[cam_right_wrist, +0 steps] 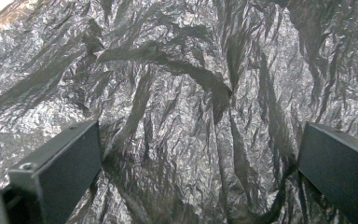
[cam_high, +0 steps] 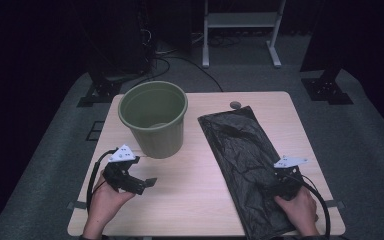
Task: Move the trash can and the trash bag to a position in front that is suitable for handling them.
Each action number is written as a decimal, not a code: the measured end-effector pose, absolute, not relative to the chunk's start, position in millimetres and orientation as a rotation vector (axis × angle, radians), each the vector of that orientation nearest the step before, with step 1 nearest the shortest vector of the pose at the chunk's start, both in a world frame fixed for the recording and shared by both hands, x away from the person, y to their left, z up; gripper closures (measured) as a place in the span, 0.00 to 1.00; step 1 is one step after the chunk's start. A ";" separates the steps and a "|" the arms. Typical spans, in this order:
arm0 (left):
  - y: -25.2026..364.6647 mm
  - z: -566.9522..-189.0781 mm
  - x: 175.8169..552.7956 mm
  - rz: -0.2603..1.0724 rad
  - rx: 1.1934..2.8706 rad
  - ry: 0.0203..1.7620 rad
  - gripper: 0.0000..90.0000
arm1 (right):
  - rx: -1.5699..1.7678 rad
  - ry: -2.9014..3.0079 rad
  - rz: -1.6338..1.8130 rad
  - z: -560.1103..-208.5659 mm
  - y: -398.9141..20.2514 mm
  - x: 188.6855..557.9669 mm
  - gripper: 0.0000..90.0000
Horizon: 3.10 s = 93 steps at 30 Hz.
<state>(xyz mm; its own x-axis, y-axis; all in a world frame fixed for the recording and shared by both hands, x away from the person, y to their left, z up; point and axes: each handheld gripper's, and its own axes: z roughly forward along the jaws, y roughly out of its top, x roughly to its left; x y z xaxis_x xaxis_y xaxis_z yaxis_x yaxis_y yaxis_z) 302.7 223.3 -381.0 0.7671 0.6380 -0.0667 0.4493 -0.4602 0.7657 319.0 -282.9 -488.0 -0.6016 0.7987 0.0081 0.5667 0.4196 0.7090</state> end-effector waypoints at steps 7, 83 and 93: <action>232.4 -351.8 307.1 0.306 2.109 0.796 0.00 | 1.176 2.348 0.982 -488.0 -282.9 319.0 0.00; 274.6 -311.1 459.5 0.383 2.166 0.917 0.00 | 1.173 2.350 0.984 -488.0 -283.2 319.2 0.00; 261.5 -313.1 446.1 0.337 2.168 0.871 0.00 | 1.173 2.351 0.984 -488.0 -283.2 319.2 0.00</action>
<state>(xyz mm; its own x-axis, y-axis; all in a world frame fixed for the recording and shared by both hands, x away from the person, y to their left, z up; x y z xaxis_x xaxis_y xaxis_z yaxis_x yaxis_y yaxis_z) 446.1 261.5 -313.1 0.7320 0.6804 -0.0354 0.4793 -0.4774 0.7365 319.2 -283.2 -488.0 -0.6043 0.7967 0.0088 0.5655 0.4211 0.7091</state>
